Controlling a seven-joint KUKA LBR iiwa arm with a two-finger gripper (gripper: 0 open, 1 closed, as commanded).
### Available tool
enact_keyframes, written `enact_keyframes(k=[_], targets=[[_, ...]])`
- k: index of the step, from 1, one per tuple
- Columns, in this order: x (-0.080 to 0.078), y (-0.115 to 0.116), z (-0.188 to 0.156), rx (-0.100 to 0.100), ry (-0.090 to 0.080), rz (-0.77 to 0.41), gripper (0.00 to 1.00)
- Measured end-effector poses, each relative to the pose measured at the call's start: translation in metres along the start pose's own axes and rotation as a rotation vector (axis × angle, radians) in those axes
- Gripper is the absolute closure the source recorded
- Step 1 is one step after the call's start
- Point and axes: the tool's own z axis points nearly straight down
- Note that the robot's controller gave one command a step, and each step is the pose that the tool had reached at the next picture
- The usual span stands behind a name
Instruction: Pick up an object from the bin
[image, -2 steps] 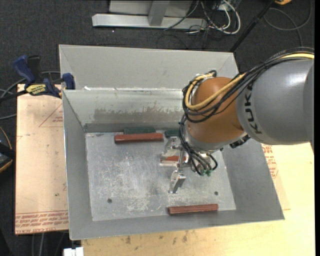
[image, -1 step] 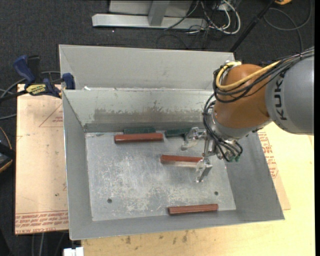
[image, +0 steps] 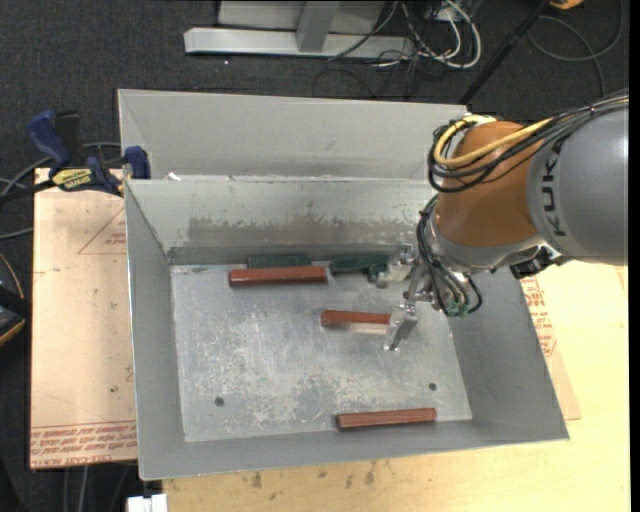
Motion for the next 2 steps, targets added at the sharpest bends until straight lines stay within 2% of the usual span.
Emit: enact_keyframes(k=[1, 2], targets=[[-0.0148, 0.0229, 0.0711, -0.001, -0.002, 0.043, 0.0], [-0.0107, 0.0256, 0.0651, -0.005, -0.027, 0.027, 1.0]])
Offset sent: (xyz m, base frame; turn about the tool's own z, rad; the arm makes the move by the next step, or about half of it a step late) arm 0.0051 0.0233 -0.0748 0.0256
